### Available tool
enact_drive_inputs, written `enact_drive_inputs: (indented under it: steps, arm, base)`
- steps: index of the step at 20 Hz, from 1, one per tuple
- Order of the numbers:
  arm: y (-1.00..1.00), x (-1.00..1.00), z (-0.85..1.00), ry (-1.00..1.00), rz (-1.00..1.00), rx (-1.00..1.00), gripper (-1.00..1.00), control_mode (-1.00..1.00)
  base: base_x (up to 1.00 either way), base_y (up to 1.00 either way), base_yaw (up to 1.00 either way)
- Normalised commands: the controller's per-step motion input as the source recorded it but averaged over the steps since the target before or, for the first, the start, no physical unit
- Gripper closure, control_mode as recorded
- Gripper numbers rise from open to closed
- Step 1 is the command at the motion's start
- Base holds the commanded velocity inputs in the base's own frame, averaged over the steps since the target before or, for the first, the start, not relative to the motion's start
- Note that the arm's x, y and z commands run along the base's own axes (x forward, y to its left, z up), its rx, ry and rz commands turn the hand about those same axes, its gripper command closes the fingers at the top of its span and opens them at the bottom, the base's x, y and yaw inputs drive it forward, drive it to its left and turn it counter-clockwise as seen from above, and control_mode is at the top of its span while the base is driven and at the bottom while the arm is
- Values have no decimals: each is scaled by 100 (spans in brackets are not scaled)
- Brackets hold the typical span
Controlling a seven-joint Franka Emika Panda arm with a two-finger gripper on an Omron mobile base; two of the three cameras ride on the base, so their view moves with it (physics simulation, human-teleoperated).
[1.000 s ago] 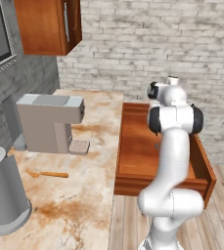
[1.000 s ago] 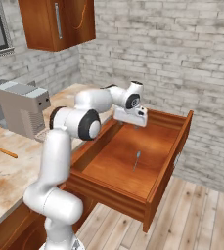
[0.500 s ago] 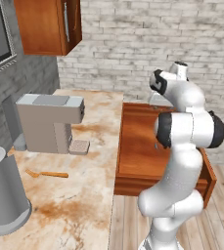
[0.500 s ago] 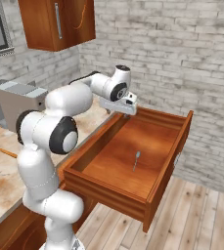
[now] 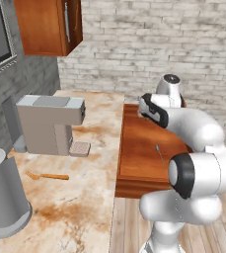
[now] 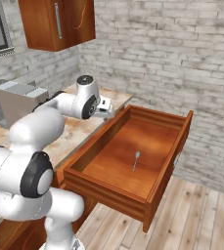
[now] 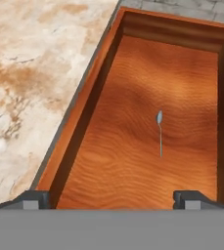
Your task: Organize the utensils by type. Pick up the wooden spoons from the counter and place them in the open cabinet. Then pick up the metallic utensils from the counter and place them in the open drawer.
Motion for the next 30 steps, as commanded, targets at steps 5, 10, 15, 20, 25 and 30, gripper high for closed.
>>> enact_drive_inputs:
  steps: [5,10,15,20,25,30]
  arm:
    - [39,-31,5,-11,1,-4,-100,-100]
    - [0,0,4,4,0,3,-100,-100]
    - [0,0,0,7,2,3,-100,-100]
    - [0,-7,0,17,18,10,-100,-100]
    - [12,-23,0,16,30,7,-100,-100]
    - [37,-17,-1,11,37,1,-100,-100]
  base:
    - [0,0,0]
    - [0,0,0]
    - [0,0,0]
    - [0,0,0]
    - [0,0,0]
    - [0,0,0]
